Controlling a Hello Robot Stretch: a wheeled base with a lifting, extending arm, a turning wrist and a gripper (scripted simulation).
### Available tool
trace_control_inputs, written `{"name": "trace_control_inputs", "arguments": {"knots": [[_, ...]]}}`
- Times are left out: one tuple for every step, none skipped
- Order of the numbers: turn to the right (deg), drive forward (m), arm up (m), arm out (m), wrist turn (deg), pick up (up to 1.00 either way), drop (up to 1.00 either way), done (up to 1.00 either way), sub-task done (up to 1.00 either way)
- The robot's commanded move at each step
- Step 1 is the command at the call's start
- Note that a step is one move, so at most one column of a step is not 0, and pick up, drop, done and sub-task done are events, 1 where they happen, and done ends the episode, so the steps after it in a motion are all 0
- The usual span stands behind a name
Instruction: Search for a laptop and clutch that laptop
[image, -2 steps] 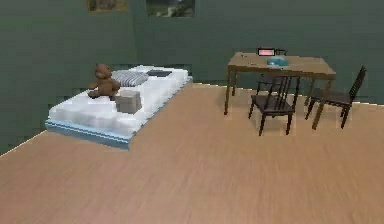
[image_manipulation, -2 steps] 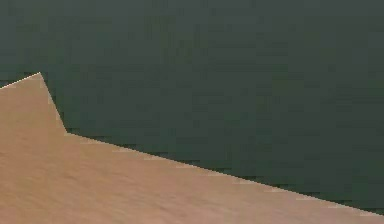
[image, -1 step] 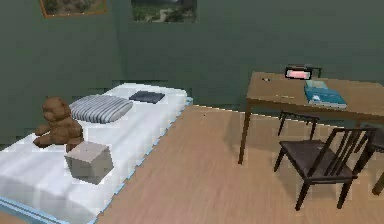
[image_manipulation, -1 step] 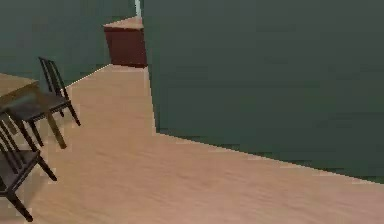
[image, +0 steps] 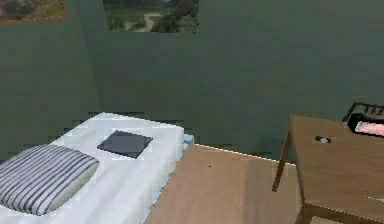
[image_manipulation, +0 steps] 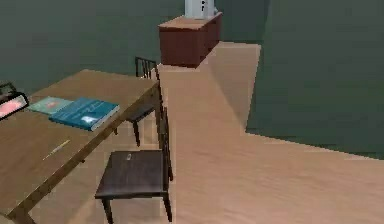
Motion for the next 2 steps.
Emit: {"name": "trace_control_inputs", "arguments": {"knots": [[0.0, 0.65, 0.0, 0.0, 0.0, 0.0, 0.0, 0.0, 0.0], [-45.0, 0.0, 0.0, 0.0, 0.0, 0.0, 0.0, 0.0, 0.0]]}}
